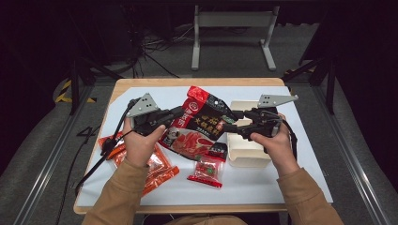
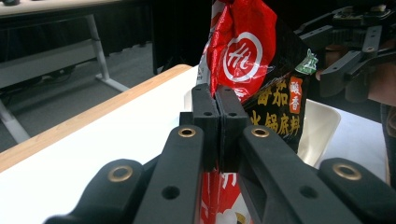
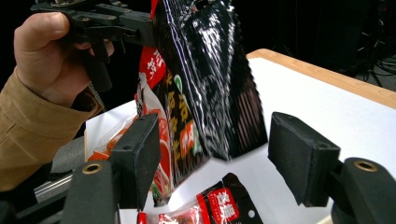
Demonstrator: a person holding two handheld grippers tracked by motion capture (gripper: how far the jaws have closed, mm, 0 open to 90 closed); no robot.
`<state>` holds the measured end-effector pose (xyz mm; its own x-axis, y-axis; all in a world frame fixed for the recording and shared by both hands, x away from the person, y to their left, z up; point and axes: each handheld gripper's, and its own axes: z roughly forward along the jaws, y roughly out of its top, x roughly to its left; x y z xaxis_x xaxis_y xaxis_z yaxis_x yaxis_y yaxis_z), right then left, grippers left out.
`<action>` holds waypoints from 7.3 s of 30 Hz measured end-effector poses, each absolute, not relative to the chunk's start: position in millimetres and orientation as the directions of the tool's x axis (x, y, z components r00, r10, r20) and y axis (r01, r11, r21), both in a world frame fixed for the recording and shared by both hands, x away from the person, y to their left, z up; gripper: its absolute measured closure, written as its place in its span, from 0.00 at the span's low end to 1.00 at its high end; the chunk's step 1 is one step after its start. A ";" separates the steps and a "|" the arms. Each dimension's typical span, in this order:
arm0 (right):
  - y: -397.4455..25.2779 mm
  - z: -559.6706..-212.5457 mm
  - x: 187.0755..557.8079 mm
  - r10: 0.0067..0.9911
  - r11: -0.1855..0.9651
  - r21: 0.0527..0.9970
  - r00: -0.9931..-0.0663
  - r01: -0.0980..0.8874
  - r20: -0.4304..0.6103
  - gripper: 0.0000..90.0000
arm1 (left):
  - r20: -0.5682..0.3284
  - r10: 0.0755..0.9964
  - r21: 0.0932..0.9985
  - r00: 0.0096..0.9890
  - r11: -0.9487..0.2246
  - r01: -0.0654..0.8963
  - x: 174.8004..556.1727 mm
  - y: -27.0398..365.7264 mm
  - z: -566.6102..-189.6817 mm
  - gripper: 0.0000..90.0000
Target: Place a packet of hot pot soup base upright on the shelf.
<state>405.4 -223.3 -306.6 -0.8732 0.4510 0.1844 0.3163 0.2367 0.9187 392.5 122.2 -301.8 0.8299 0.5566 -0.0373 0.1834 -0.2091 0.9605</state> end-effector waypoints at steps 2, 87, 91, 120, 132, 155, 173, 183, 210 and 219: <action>-220.6 -307.0 405.9 0.448 0.243 0.917 -0.875 0.316 0.183 0.41 | -0.037 0.556 0.960 0.830 -0.210 0.183 392.6 121.6 -302.1 0.99; -295.9 -210.4 462.2 0.603 0.389 0.911 -0.785 0.135 -0.141 0.87 | -0.079 0.677 0.938 0.732 -0.198 0.284 377.7 164.0 -311.3 0.32; -301.8 -214.4 468.5 0.614 0.374 0.917 -0.777 0.136 -0.135 0.87 | -0.083 0.685 0.936 0.724 -0.196 0.293 377.1 167.1 -312.6 0.31; -313.2 -262.4 499.0 0.627 0.398 0.913 -0.754 0.094 -0.195 0.86 | -0.083 0.702 0.925 0.707 -0.211 0.318 381.5 170.0 -318.0 0.28; -310.9 -272.8 500.4 0.620 0.404 0.912 -0.754 0.072 -0.215 0.86 | -0.090 0.707 0.921 0.701 -0.208 0.329 382.0 174.5 -320.1 0.28; -315.1 -302.0 499.7 0.625 0.446 0.882 -0.757 0.150 -0.187 0.83 | -0.090 0.722 0.919 0.686 -0.206 0.337 377.4 187.0 -322.0 0.28; -327.6 -319.6 496.2 0.663 0.402 0.892 -0.738 0.205 -0.129 0.81 | -0.080 0.754 0.910 0.651 -0.211 0.357 377.9 195.6 -330.2 0.27; -334.5 -315.9 493.2 0.689 0.333 0.911 -0.722 0.243 -0.059 0.65 | -0.085 0.744 0.904 0.663 -0.223 0.366 378.1 197.7 -331.8 0.25; -347.2 -303.9 415.9 0.731 0.303 0.926 -0.678 0.225 -0.075 0.46 | -0.060 0.747 0.895 0.662 -0.253 0.367 374.7 212.3 -334.3 0.23; -340.7 -314.3 403.9 0.719 0.291 0.927 -0.693 0.236 -0.050 0.43 | -0.059 0.752 0.894 0.657 -0.253 0.370 374.9 220.6 -334.0 0.22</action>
<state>403.9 -340.7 -314.3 -0.6930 0.7192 -0.0495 0.2356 0.2909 0.9273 374.9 220.6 -334.0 0.6571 0.7515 -0.0589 0.3696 -0.2531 0.8941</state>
